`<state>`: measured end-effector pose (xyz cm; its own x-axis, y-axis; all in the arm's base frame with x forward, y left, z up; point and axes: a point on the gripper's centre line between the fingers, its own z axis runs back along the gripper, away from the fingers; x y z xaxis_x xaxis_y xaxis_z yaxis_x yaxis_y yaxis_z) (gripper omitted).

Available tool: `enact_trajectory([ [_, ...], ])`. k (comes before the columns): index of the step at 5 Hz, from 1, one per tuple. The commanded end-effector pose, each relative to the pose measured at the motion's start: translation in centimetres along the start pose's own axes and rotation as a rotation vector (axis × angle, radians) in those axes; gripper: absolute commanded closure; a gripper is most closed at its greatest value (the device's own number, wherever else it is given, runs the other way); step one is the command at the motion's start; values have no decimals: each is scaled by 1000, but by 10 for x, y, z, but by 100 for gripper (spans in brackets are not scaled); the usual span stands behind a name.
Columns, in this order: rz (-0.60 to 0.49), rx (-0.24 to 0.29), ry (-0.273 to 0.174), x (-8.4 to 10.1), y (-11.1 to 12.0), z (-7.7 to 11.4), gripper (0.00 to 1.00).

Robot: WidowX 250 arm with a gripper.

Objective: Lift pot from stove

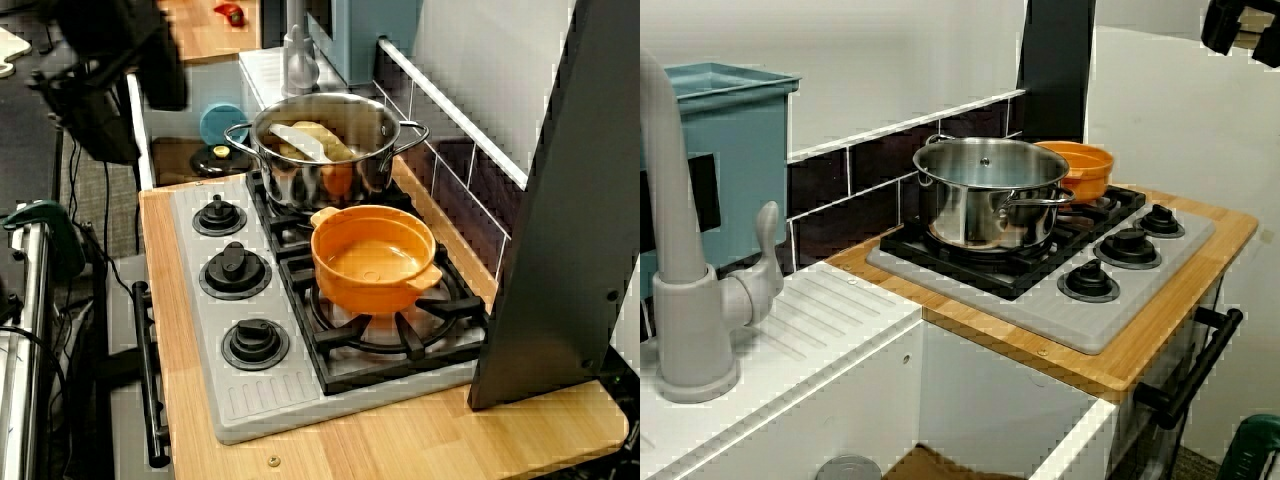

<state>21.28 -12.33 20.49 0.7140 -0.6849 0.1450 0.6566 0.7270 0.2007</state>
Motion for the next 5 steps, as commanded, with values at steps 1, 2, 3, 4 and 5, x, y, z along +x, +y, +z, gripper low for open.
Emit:
enact_trajectory([
  [1, -85, -7, -46, 41, 16, -15, 0],
  [2, -89, -12, -38, 60, 21, -25, 0],
  [3, -74, -6, -11, 80, 29, -45, 0],
  [4, -68, -4, 5, 87, 35, -66, 0],
  [5, -64, 18, 6, 87, 35, -80, 0],
])
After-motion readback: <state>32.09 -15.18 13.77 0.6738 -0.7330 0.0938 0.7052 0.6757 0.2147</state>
